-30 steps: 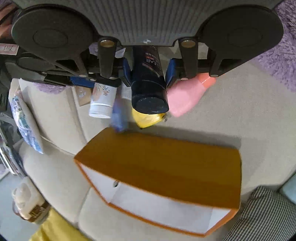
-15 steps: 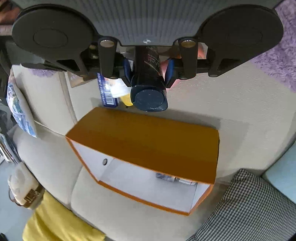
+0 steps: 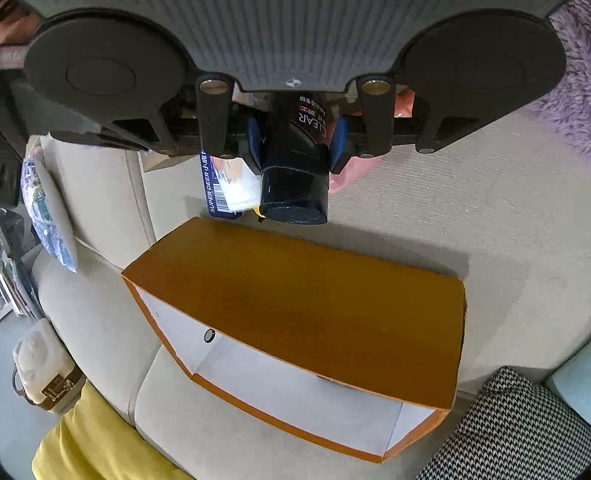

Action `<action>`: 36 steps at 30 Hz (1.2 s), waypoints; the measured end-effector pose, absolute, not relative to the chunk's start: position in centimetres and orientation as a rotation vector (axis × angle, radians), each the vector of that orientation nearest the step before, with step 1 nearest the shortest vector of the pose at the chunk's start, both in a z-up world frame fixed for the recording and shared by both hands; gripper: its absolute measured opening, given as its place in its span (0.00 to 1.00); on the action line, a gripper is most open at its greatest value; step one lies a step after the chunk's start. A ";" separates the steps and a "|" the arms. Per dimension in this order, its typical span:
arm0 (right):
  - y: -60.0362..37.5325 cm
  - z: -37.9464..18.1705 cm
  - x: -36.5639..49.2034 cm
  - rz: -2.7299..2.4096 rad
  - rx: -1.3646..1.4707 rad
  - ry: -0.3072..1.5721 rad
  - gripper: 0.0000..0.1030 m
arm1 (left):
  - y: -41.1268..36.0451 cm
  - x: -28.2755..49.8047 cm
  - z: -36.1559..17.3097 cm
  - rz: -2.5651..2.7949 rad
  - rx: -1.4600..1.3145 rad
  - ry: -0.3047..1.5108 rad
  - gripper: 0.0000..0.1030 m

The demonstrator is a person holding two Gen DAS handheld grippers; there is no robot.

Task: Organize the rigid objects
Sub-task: 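Lift and carry the CLEAR bottle and white cup with both tools into the orange box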

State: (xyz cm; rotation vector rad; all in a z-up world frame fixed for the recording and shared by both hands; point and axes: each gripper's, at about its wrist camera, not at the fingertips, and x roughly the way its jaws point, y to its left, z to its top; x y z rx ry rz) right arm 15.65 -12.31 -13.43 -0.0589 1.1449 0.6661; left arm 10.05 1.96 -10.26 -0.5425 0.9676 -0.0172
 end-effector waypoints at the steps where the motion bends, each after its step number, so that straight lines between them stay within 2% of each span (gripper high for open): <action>1: -12.3 -13.5 15.8 0.666 -0.056 1.142 0.49 | 1.9 10.0 -10.3 -0.021 -0.541 0.969 0.41; 15: -14.2 -10.2 14.7 0.677 -0.006 1.069 0.47 | 1.7 8.2 -7.4 -0.066 -0.545 0.912 0.40; 27: -15.5 -6.0 13.6 0.679 0.006 0.961 0.47 | 1.9 7.3 -2.9 -0.091 -0.535 0.822 0.40; 36: -15.5 -2.2 15.1 0.690 0.011 0.870 0.47 | 2.8 9.3 2.2 -0.116 -0.440 0.760 0.40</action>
